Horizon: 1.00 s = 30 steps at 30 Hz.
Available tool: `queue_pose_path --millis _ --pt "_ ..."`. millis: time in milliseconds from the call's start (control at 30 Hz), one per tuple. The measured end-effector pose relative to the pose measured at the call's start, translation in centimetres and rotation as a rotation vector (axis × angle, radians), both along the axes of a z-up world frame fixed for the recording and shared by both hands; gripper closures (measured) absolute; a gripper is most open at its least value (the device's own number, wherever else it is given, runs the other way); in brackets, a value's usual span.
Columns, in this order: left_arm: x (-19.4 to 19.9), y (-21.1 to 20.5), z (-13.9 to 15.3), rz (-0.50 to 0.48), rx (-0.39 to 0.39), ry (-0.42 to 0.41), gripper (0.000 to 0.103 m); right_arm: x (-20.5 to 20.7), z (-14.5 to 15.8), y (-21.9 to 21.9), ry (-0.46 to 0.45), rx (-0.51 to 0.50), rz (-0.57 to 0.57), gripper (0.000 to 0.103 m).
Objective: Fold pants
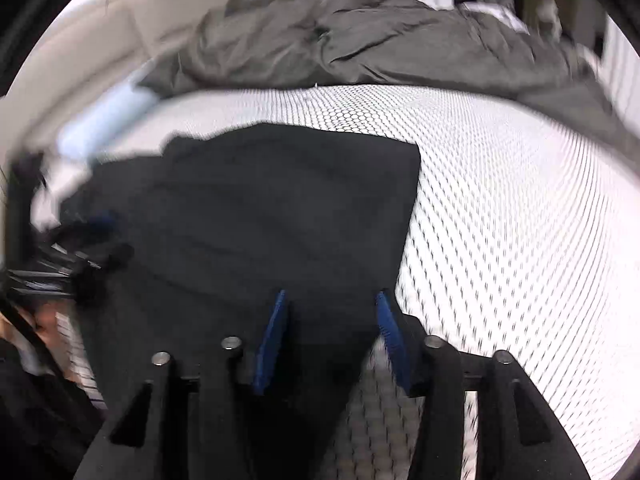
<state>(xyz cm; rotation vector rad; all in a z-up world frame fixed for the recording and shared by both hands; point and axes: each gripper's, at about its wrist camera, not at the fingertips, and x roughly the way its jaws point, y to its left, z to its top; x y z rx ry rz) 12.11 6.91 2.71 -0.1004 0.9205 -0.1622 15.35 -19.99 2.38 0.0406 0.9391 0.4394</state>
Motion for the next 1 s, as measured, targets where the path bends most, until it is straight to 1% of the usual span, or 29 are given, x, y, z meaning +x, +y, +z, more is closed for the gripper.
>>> queue_pose_path --millis 33,100,167,200,233,300,367,433,467,533,633,667,700,733,767,800,833,867,900,933,1000 --pt "-0.4 0.4 0.5 0.013 -0.019 -0.020 0.006 -0.2 0.2 -1.7 0.037 0.092 -0.025 0.048" --pt "-1.2 0.8 1.2 0.022 -0.042 -0.054 0.006 -0.7 0.6 -3.4 0.068 0.204 -0.039 0.048" --pt "-1.3 1.1 1.5 0.045 -0.011 -0.077 0.006 -1.0 0.9 -4.0 0.085 0.261 -0.024 0.046" --pt "-1.2 1.2 1.4 0.062 0.011 -0.071 0.006 -1.1 0.9 -4.1 0.092 0.271 -0.018 0.042" --pt "-1.0 1.5 0.8 0.075 0.031 -0.040 0.006 -1.6 0.6 -4.1 0.104 0.279 -0.012 0.039" --pt "-0.4 1.9 -0.4 0.101 0.051 0.009 0.006 -1.5 -0.2 -3.5 0.140 0.262 -0.008 0.039" --pt "-0.2 2.3 -0.9 0.105 0.042 0.019 0.000 -0.9 -1.4 -2.2 0.184 0.232 -0.006 0.039" --pt "-0.1 2.6 -0.8 0.104 0.041 0.018 0.000 -0.7 -1.5 -1.0 0.166 0.179 0.013 0.039" --pt "-0.2 2.7 -0.8 0.107 0.041 0.017 0.000 -0.8 -1.1 -0.7 0.153 0.173 0.020 0.039" --pt "-0.3 2.7 -0.8 0.110 0.046 0.014 0.000 -1.0 -0.6 -0.4 0.163 0.191 0.042 0.039" --pt "0.0 2.8 -0.7 0.122 0.050 0.017 0.001 -2.0 -0.3 -0.7 0.171 0.170 0.065 0.039" --pt "-0.3 2.8 -0.4 0.127 0.049 0.018 0.003 -2.6 -0.3 -0.8 0.164 0.161 0.066 0.039" --pt "-0.7 2.7 0.0 0.125 0.044 0.022 0.004 -3.1 -0.6 -0.9 0.162 0.159 0.064 0.039" --pt "-1.7 2.5 0.6 0.106 0.020 0.016 0.005 -3.8 -0.9 -0.9 0.170 0.156 0.061 0.039" --pt "-2.5 2.2 1.0 0.088 -0.002 -0.003 0.005 -4.7 -1.0 -0.8 0.160 0.135 0.053 0.039" --pt "-3.5 1.8 1.5 0.079 -0.007 -0.034 0.005 -5.8 -0.9 -0.8 0.125 0.103 0.039 0.039" --pt "-4.3 1.1 1.8 0.073 0.028 -0.068 0.005 -6.9 -0.4 -0.8 0.075 0.058 0.021 0.038" --pt "-4.8 0.3 2.0 0.063 0.067 -0.095 0.004 -8.1 0.5 -0.4 0.005 0.003 -0.005 0.038" --pt "-5.1 -0.5 2.1 0.050 0.110 -0.120 0.004 -8.9 1.0 -0.1 -0.049 -0.015 -0.011 0.038" --pt "-5.2 -1.2 2.1 0.038 0.143 -0.140 0.004 -9.9 1.9 0.8 -0.124 -0.033 -0.007 0.038" --pt "-5.3 -1.7 2.1 0.044 0.159 -0.157 0.004 -10.5 2.5 2.5 -0.200 -0.066 0.002 0.038"
